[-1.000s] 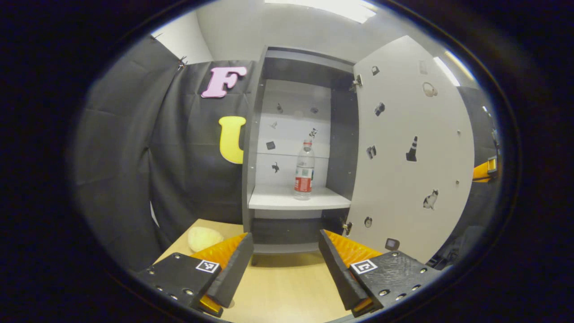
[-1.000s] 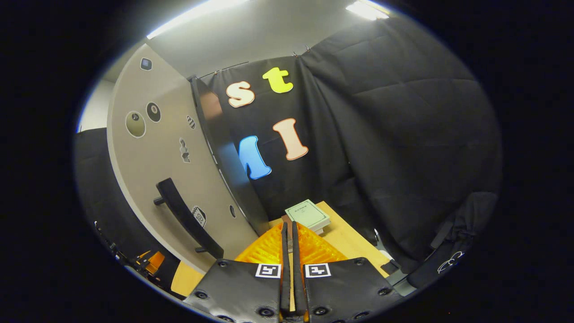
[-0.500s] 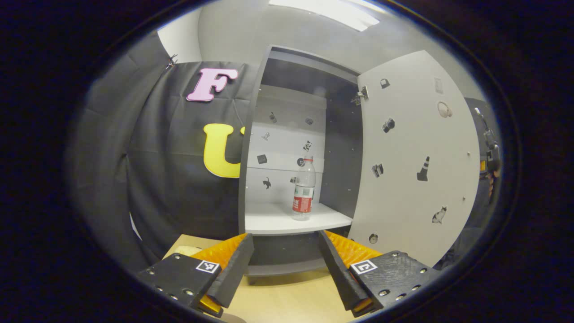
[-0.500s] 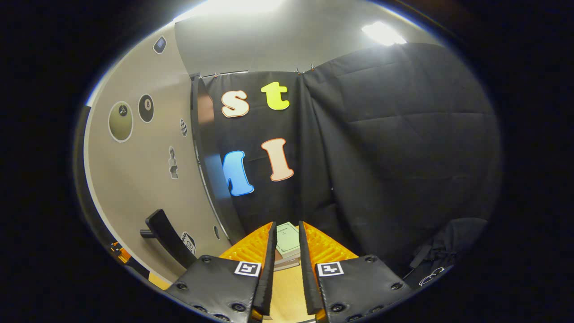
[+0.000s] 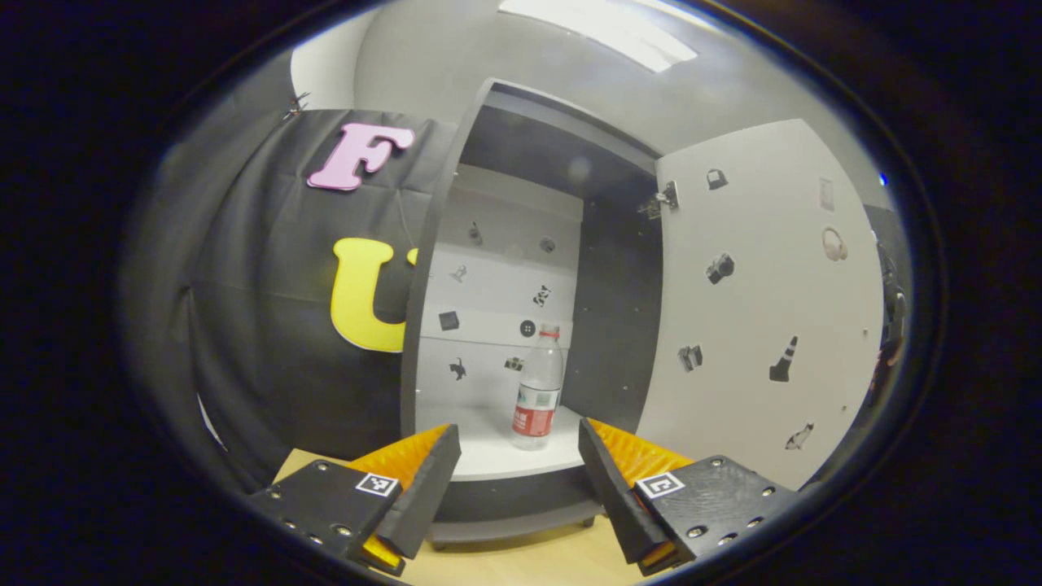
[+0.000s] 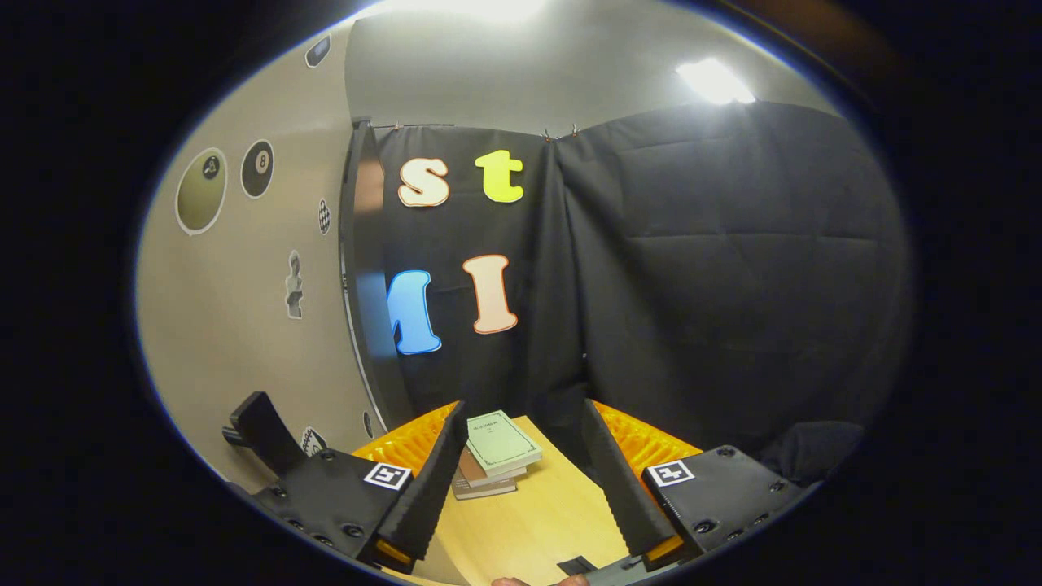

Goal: Open the cabinet door with the right hand, grasp the bottle in the cabinet with the left hand and place it on the coaster, then close the cabinet door with the right hand.

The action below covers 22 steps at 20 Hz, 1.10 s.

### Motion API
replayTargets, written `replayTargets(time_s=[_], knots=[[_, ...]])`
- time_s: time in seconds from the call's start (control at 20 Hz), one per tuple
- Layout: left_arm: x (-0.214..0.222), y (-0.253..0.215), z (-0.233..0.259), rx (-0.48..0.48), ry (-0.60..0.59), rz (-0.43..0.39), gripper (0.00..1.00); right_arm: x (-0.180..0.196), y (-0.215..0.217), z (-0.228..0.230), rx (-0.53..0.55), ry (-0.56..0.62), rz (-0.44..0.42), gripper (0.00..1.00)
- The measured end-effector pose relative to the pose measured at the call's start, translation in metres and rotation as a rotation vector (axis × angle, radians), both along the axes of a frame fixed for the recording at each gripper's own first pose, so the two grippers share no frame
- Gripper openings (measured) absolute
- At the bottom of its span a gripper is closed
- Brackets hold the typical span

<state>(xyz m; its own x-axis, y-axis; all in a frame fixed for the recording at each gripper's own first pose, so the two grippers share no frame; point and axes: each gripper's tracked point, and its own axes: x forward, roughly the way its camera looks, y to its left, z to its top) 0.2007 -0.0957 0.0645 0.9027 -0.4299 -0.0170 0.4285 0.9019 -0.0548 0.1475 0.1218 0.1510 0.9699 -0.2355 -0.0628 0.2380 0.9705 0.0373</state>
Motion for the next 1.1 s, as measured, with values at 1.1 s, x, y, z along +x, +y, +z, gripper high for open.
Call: replayTargets(time_s=[1.1], knots=[[0.174,-0.115,-0.063,0.079,0.104,0.055,0.90,0.111,-0.060,-0.036,0.046,0.057,0.032,0.96]])
